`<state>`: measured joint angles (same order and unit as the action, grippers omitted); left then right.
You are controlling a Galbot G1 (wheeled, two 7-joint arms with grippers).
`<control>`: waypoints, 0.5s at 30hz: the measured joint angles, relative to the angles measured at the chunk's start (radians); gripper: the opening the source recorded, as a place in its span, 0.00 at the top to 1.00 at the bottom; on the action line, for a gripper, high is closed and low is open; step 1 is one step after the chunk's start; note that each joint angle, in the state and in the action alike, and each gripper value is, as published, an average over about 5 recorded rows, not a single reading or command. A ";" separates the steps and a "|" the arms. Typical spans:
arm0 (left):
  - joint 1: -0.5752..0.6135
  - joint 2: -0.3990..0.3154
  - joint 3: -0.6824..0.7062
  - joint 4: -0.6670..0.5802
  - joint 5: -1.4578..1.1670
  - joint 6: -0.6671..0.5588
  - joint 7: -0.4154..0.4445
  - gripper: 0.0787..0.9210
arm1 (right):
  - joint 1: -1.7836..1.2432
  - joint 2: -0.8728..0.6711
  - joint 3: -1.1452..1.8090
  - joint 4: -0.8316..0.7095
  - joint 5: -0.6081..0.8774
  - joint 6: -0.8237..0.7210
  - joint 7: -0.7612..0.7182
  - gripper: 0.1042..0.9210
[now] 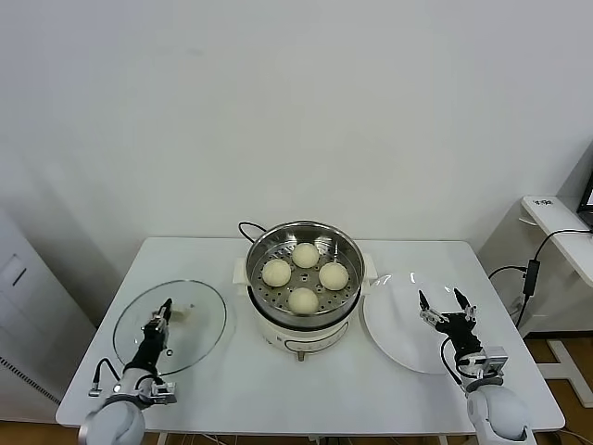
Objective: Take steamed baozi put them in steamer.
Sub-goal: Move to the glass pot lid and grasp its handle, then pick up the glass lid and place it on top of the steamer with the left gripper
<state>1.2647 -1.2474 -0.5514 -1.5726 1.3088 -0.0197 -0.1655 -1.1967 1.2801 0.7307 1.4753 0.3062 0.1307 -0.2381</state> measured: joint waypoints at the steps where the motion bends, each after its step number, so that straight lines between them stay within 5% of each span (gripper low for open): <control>1: 0.002 0.004 -0.002 -0.012 -0.005 0.003 0.003 0.95 | 0.001 -0.002 0.000 0.001 0.000 0.000 0.000 0.12; 15: -0.021 0.131 0.019 -0.185 -0.129 0.110 0.093 0.96 | 0.007 -0.019 0.000 0.010 0.007 -0.007 -0.011 0.12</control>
<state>1.2438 -1.1168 -0.5322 -1.7574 1.1799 0.0903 -0.0730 -1.1895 1.2615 0.7308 1.4850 0.3129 0.1239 -0.2496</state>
